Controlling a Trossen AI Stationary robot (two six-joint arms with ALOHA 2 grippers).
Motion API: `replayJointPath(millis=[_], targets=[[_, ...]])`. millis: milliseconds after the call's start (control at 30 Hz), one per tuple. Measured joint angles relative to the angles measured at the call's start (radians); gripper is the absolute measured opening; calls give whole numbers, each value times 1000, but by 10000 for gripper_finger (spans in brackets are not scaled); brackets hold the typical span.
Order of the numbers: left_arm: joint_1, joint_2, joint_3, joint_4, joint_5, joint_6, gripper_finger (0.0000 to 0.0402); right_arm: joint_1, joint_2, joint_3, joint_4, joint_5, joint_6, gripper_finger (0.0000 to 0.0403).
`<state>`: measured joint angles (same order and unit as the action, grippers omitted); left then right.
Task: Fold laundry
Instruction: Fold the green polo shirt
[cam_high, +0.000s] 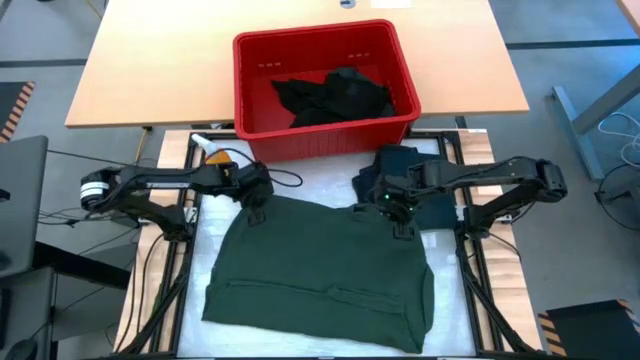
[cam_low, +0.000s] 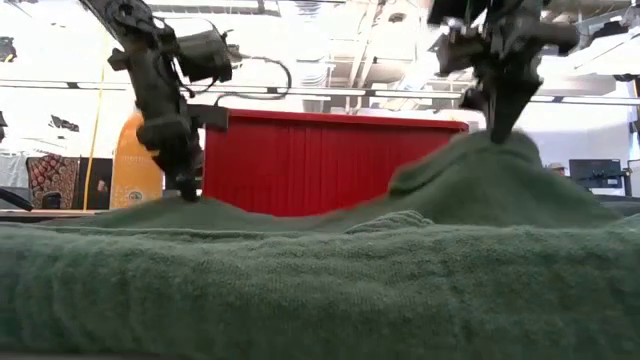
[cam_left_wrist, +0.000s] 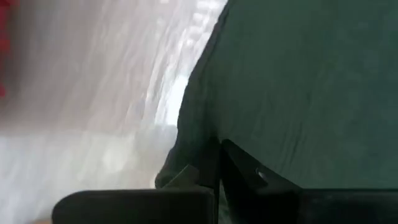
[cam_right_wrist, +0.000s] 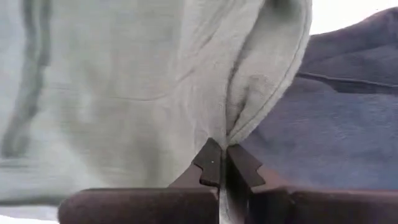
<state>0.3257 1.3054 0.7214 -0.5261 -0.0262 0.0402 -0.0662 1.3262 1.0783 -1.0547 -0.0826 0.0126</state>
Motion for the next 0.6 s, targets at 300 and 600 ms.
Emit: replayJointPath(millis=[300, 600], targets=[[-176, -172, 56, -248, 65, -146, 0, 269, -1, 91, -93, -52, 394, 26], [-500, -183, 56, -291, 107, -446, 0, 605, 4, 91, 74, -46, 882, 26]])
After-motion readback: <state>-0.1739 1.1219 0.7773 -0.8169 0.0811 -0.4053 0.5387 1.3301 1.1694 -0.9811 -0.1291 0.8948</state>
